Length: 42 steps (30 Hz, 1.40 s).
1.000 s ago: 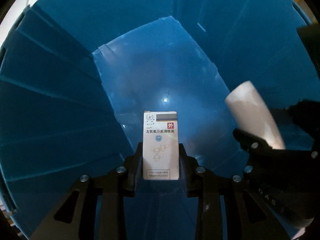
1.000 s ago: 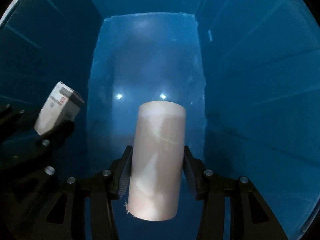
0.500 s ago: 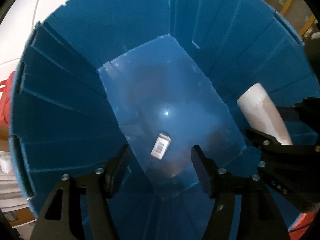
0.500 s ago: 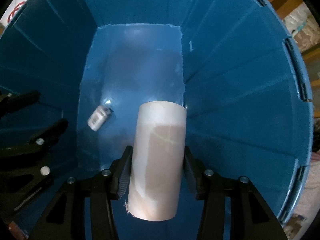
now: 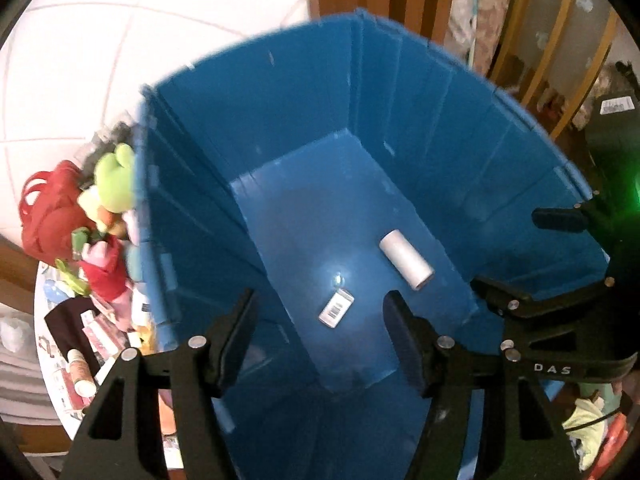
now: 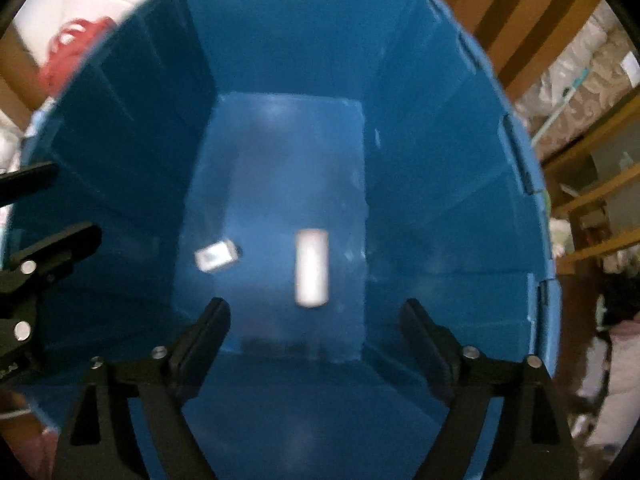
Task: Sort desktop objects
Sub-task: 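Open both tools to drop the box and roll into the crate, then move both tools back over the pile of items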
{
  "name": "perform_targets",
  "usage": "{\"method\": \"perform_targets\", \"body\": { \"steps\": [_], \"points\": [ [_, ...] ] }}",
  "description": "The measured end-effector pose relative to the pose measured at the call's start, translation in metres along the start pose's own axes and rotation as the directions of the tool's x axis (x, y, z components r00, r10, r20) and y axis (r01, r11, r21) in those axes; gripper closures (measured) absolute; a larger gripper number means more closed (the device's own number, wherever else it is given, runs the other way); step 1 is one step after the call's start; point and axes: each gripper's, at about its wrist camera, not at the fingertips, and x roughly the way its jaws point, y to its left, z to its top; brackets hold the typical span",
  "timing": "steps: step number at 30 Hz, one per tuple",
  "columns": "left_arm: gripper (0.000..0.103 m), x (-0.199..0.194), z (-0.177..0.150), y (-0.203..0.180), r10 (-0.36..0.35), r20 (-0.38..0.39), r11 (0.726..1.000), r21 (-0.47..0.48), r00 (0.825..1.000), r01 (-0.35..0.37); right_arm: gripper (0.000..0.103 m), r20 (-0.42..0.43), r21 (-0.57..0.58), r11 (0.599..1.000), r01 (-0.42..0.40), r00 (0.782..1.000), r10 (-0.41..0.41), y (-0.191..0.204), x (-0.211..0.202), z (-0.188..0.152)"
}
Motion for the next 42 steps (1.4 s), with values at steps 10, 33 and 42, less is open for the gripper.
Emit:
{"method": "perform_targets", "body": {
  "steps": [10, 33, 42],
  "points": [
    [0.024, -0.086, -0.074, 0.062, 0.102, 0.321, 0.99, -0.125, 0.942, -0.064, 0.0, 0.295, -0.013, 0.999, -0.052, 0.954, 0.053, 0.066, -0.08, -0.012],
    [0.024, -0.042, -0.295, 0.366, 0.321, 0.222, 0.904, -0.362, 0.921, -0.228, 0.0, 0.485, 0.067, 0.968, -0.241, 0.856, 0.179, 0.326, -0.045, 0.035],
    [0.024, 0.008, -0.366, 0.432, 0.339, 0.037, 0.818, -0.505, 0.94, -0.275, 0.0, 0.347, 0.107, 0.98, -0.168, 0.93, 0.121, 0.368, 0.035, 0.044]
  ]
}}
